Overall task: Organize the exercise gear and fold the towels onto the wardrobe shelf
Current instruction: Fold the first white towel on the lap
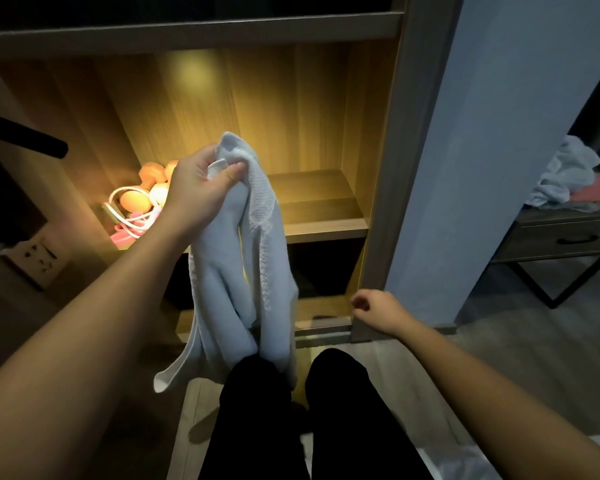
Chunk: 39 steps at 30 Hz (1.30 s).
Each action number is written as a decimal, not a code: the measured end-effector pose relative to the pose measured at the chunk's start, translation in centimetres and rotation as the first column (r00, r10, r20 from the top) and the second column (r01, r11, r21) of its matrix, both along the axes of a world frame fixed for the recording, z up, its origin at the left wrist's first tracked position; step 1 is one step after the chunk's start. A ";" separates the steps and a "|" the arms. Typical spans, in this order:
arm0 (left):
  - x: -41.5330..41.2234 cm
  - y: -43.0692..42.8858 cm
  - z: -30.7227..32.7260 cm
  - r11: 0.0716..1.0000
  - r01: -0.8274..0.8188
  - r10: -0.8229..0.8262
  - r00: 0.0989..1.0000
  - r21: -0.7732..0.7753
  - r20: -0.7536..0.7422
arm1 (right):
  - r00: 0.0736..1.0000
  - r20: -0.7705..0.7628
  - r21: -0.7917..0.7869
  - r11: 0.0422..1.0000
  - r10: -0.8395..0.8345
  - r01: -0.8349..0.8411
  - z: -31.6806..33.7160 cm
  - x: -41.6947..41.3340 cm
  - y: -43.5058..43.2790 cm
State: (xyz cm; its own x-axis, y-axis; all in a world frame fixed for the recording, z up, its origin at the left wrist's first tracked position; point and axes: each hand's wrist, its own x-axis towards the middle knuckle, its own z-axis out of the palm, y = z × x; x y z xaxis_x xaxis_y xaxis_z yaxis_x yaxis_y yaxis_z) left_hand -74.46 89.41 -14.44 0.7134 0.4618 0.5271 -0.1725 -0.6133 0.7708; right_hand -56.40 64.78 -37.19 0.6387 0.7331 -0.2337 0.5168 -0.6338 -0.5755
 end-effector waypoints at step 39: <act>-1.5 0.0 2.3 0.988 0.046 -0.025 0.990 -0.148 0.140 | 0.980 -0.019 -0.254 0.949 -0.198 0.187 -7.6 -2.5 -5.6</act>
